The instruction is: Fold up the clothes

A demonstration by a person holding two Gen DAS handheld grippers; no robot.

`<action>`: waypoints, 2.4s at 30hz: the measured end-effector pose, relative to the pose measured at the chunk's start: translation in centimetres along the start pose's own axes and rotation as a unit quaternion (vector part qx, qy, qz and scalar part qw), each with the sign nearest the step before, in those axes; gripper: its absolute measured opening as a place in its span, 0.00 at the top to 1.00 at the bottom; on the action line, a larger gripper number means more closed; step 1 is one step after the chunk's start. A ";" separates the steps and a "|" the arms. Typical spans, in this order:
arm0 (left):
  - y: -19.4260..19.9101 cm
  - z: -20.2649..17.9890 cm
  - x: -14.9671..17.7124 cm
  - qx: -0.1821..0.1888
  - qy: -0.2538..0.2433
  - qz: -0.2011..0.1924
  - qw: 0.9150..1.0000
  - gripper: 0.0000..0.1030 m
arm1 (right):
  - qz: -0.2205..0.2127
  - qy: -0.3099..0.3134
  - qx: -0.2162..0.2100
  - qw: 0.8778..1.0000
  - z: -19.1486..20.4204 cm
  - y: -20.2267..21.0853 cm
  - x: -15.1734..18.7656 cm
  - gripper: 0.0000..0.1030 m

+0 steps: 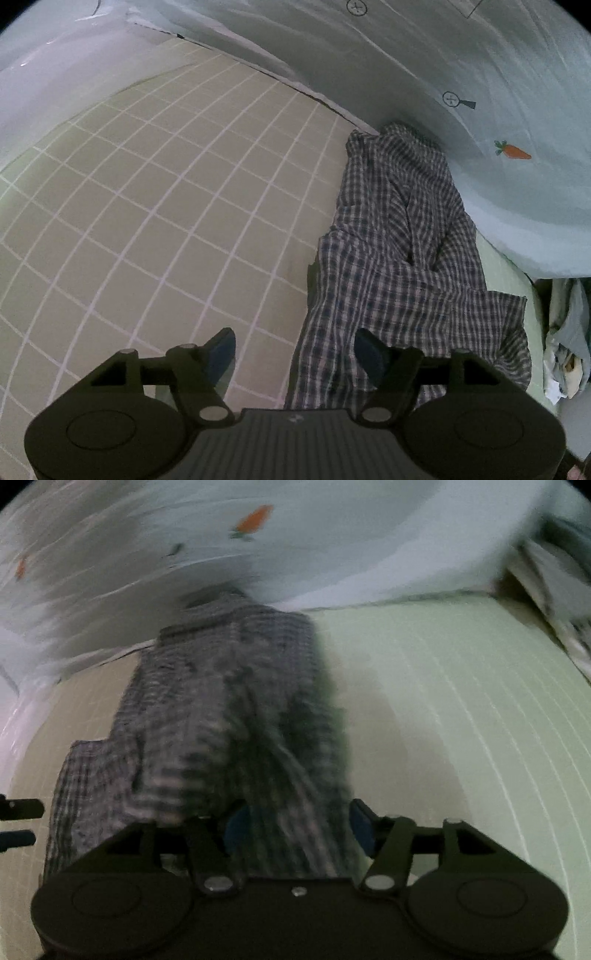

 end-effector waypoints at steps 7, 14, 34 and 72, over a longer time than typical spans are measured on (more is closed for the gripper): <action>-1.1 0.5 -0.3 -0.010 0.005 0.014 1.000 0.30 | -0.040 0.017 -0.035 0.998 4.6 -1.1 -5.8 0.26; -1.9 0.5 -0.2 0.003 0.008 0.021 1.000 0.36 | -0.005 -0.009 -0.027 1.000 2.4 -2.2 -4.9 0.41; -3.4 -4.4 -1.2 0.026 -0.068 0.026 0.997 0.47 | 0.000 -0.147 -0.012 0.989 -5.7 0.1 -3.8 0.35; 7.3 1.9 18.2 0.034 0.088 0.097 0.991 0.80 | 0.148 -0.160 -0.083 0.972 -7.8 10.4 16.1 0.71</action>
Point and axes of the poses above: each gripper's, at about its wrist camera, not at the fingertips, and y roughly against the way its jaws point, z to its left, x to its underside, the point moved 9 cm from there along -y, roughly the way its jaws point, and after that the axes turned 15 degrees about x, right-handed, at the moved point
